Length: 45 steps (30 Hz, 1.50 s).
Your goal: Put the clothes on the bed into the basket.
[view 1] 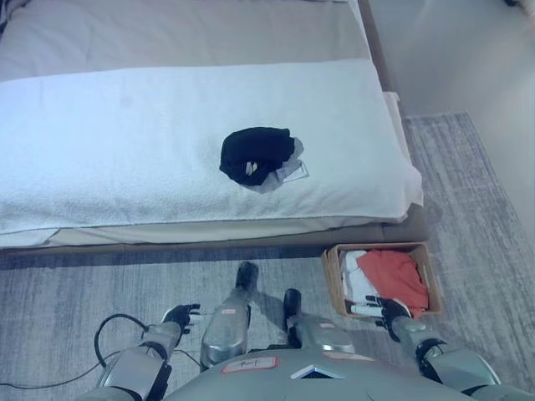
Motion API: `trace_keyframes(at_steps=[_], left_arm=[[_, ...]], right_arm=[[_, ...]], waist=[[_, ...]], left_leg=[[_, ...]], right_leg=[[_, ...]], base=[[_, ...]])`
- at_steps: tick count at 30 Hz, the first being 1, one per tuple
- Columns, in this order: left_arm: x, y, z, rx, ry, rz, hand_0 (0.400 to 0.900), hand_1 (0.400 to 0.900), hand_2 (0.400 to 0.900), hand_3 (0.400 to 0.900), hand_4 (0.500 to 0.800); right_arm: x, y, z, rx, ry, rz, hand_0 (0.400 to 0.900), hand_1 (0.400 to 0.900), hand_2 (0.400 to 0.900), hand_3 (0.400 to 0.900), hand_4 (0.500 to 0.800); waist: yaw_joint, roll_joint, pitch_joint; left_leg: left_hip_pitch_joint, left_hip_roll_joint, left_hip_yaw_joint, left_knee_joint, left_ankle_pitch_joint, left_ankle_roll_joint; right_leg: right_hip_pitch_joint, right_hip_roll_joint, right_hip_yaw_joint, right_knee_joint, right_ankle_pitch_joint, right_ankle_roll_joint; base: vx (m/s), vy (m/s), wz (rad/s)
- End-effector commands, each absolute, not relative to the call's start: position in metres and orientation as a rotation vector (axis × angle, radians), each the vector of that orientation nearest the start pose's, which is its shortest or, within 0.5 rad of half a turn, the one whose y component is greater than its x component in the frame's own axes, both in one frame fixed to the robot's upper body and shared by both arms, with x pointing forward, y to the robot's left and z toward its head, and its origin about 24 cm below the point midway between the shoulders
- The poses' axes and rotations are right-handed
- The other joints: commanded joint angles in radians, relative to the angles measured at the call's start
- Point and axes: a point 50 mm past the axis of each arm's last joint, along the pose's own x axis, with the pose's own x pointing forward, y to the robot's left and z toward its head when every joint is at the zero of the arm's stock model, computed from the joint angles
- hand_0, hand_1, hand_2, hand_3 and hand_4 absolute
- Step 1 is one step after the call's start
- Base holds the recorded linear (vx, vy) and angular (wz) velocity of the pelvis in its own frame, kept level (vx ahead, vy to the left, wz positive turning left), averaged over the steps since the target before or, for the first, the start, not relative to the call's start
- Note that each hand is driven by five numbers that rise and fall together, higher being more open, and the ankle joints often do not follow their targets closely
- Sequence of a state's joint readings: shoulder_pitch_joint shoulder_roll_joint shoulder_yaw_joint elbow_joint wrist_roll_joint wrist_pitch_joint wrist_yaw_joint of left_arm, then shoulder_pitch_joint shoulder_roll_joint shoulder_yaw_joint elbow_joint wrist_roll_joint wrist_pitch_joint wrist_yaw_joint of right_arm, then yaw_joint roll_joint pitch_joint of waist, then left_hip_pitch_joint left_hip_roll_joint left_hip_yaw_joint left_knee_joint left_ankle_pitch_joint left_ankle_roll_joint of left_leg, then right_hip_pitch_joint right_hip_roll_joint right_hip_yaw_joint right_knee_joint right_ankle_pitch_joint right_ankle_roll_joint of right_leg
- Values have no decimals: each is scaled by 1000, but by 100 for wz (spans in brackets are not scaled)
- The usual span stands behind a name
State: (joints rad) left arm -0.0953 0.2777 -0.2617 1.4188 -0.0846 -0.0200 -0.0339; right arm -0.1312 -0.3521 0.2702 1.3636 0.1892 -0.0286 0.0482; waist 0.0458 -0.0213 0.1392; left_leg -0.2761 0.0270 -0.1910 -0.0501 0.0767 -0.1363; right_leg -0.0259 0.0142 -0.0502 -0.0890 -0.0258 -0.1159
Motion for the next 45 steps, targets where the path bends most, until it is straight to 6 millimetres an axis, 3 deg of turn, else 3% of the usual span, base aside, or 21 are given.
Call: trace_keyframes(at_steps=[1, 3, 6, 8, 12, 14, 16, 19, 22, 24, 26, 31, 35, 37, 39, 45], left_arm=[[69, 270, -157, 364, 1353, 57, 900, 900, 900, 900, 800], [69, 273, -157, 381, 1360, 56, 900, 900, 900, 900, 800], [81, 280, -152, 423, 1331, 49, 900, 900, 900, 900, 800], [95, 284, -147, 436, 1287, 50, 900, 900, 900, 900, 800], [105, 289, -143, 452, 1256, 64, 900, 900, 900, 900, 800], [107, 292, -141, 465, 1250, 67, 900, 900, 900, 900, 800], [113, 295, -138, 467, 1236, 79, 900, 900, 900, 900, 800], [115, 295, -138, 471, 1231, 80, 900, 900, 900, 900, 800], [120, 292, -138, 463, 1219, 83, 900, 900, 900, 900, 800], [119, 292, -138, 453, 1220, 93, 900, 900, 900, 900, 800], [114, 295, -138, 452, 1234, 109, 900, 900, 900, 900, 800], [93, 291, -145, 441, 1287, 92, 900, 900, 900, 900, 800], [102, 289, -144, 448, 1263, 83, 900, 900, 900, 900, 800], [111, 285, -143, 453, 1238, 75, 900, 900, 900, 900, 800], [116, 279, -144, 450, 1222, 64, 900, 900, 900, 900, 800], [116, 273, -146, 426, 1218, 81, 900, 900, 900, 900, 800]], right_arm=[[98, -285, -146, -336, 1233, -107, 900, 900, 900, 900, 800], [91, -282, -148, -323, 1255, -104, 900, 900, 900, 900, 800], [89, -277, -151, -308, 1263, -88, 900, 900, 900, 900, 800], [91, -274, -151, -302, 1261, -73, 900, 900, 900, 900, 800], [102, -275, -148, -304, 1228, -75, 900, 900, 900, 900, 800], [106, -275, -147, -320, 1218, -74, 900, 900, 900, 900, 800], [116, -278, -143, -325, 1184, -81, 900, 900, 900, 900, 800], [131, -287, -135, -341, 1133, -113, 900, 900, 900, 900, 800], [162, -291, -120, -368, 1020, -123, 900, 900, 900, 900, 800], [182, -295, -108, -419, 957, -110, 900, 900, 900, 900, 800], [195, -296, -98, -450, 891, -96, 900, 900, 900, 900, 800], [227, -302, -68, -561, 743, -42, 900, 900, 900, 900, 800], [268, -297, -31, -702, 582, 16, 900, 900, 900, 900, 800], [295, -285, -8, -790, 485, 63, 900, 900, 900, 900, 800], [322, -259, 14, -880, 381, 146, 900, 900, 900, 900, 800], [370, -189, 54, -1048, 187, 272, 900, 900, 900, 900, 800]], waist=[[21, -20, -70], [13, -35, -94], [8, -67, -110], [-6, -80, -108], [-22, -66, -91], [-25, -53, -86], [-34, -48, -83], [-34, -33, -70], [-39, -42, -38], [-41, -50, -10], [-40, -72, -5], [-30, -65, -24], [-27, -54, 5], [-20, -48, 34], [-9, -39, 65], [31, -16, 132]], left_leg=[[-99, -32, 17, 41, 72, 94], [-105, -39, 33, 80, 88, 99], [-102, -67, 68, 168, 31, 124], [-88, -86, 86, 192, -3, 141], [-9, -96, 81, 166, -38, 177], [27, -96, 75, 153, -52, 189], [61, -105, 55, 120, -50, 191], [114, -99, 42, 98, -67, 175], [141, -108, 30, 102, -100, 155], [152, -114, 22, 117, -121, 149], [152, -125, 18, 118, -128, 142], [147, -100, 3, 79, -118, 123], [104, -78, -20, 75, -102, 105], [74, -71, -27, 79, -93, 98], [49, -66, -35, 84, -85, 92], [-21, -68, -46, 79, -49, 84]], right_leg=[[130, 30, 117, 114, -157, 132], [149, 4, 116, 130, -179, 145], [107, -28, 134, 275, -154, 187], [55, -44, 139, 406, -32, 222], [-46, -56, 104, 636, 162, 248], [-82, -69, 74, 693, 166, 245], [-141, -16, 96, 643, 98, 223], [-171, -52, 35, 467, -36, 199], [-210, -102, 38, 218, 29, 220], [-236, -126, 46, 176, 90, 238], [-211, -122, 64, 161, 102, 236], [-189, -116, 13, 131, 98, 224], [-221, -112, -26, 147, 81, 213], [-245, -110, -38, 155, 76, 209], [-268, -107, -44, 166, 71, 205], [-325, -106, -56, 186, 67, 198]], base=[[363, 209, -43], [381, 230, -19], [343, 232, -28], [280, 234, -13], [255, 216, -8], [255, 178, 15], [273, 103, 30], [248, 19, 30], [175, -93, 42], [119, -120, 42], [95, -151, 41], [106, -175, 27], [-19, -150, 20], [-69, -113, 18], [-61, -85, 14], [-28, -63, 19]])
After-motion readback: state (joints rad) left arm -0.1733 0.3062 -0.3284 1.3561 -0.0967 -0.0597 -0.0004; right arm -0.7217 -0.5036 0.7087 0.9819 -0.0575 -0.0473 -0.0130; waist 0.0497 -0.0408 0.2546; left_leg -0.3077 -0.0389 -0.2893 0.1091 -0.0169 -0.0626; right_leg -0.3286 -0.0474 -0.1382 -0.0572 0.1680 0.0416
